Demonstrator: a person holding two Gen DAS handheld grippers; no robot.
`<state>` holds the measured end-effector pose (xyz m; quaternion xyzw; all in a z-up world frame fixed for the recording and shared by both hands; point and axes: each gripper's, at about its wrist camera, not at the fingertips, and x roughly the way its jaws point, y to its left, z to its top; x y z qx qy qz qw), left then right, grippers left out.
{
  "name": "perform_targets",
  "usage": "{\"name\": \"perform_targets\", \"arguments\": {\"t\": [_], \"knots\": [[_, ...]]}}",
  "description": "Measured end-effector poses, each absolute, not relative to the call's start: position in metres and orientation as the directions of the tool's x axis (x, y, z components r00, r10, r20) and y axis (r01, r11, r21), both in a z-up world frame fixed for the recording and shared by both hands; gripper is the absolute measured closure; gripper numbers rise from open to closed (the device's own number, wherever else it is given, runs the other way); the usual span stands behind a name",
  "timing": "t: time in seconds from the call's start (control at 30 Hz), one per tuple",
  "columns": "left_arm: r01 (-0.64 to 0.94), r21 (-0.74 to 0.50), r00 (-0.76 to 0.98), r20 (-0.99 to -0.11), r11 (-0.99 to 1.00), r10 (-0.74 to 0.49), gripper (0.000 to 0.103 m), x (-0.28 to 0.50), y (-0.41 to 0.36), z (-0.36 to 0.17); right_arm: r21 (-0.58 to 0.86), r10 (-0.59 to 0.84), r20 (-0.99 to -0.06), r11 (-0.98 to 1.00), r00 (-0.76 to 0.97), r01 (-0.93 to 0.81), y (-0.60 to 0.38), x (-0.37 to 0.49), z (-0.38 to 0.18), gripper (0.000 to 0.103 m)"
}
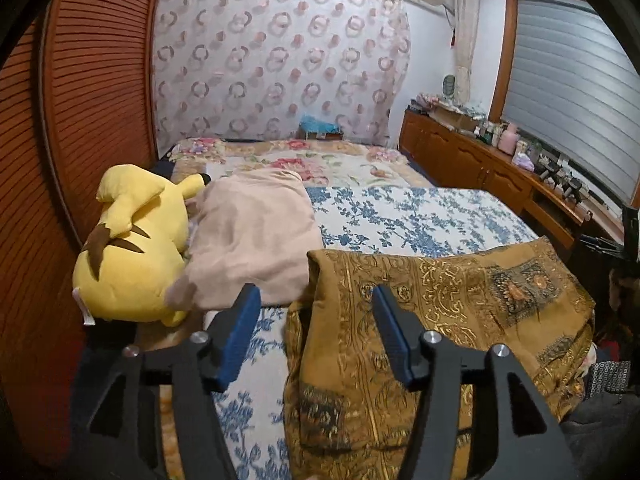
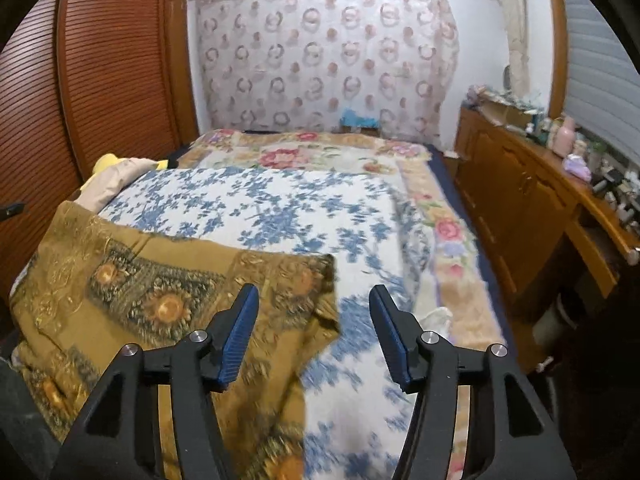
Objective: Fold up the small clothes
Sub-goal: 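Lift the shirt with both grippers and fold it over onto itself, then grasp the gold cloth edge with the left gripper while the right gripper grasps beside it and lifts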
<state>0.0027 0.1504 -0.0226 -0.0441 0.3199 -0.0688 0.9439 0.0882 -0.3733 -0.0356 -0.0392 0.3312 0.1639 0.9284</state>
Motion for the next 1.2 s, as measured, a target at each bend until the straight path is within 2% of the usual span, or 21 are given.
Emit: {"name": "perform_targets", "arguments": {"t": [0.23,0.4,0.73,0.97,1.03,1.1,1.17,1.2], "knots": [[0.073,-0.104,0.723,-0.679,0.992,-0.124,0.046,0.052,0.146,-0.056,0.03,0.271,-0.706,0.934,0.654,-0.355,-0.35,0.13,-0.071,0.033],[0.052,-0.111,0.68,-0.724,0.993,-0.116,0.046,0.068,0.148,-0.08,0.025,0.248,-0.753,0.936,0.609,-0.351,-0.345,0.145,-0.092,0.032],[0.058,-0.129,0.611,-0.78,0.99,-0.137,0.046,0.076,0.144,-0.107,0.051,0.249,-0.775,0.941,0.58,-0.336,-0.348,0.154,-0.101,0.027],[0.058,-0.1,0.612,-0.782,0.993,-0.114,0.046,0.076,0.14,-0.108,0.043,0.271,-0.777,0.923,0.567,-0.382,-0.339,0.154,-0.102,0.027],[0.077,-0.092,0.611,-0.782,0.993,-0.12,0.046,0.075,0.137,-0.109,0.051,0.283,-0.776,0.919,0.564,-0.391,-0.338,0.153,-0.102,0.032],[0.108,-0.092,0.61,-0.78,0.99,-0.139,0.056,0.073,0.131,-0.107,0.06,0.302,-0.772,0.911,0.559,-0.409,-0.337,0.15,-0.102,0.041],[0.127,-0.092,0.608,-0.779,0.988,-0.151,0.07,0.071,0.126,-0.106,0.069,0.323,-0.769,0.9,0.552,-0.431,-0.335,0.147,-0.101,0.058],[0.131,-0.095,0.609,-0.778,0.987,-0.156,0.073,0.071,0.124,-0.105,0.079,0.341,-0.767,0.891,0.543,-0.448,-0.333,0.144,-0.101,0.063]]}}
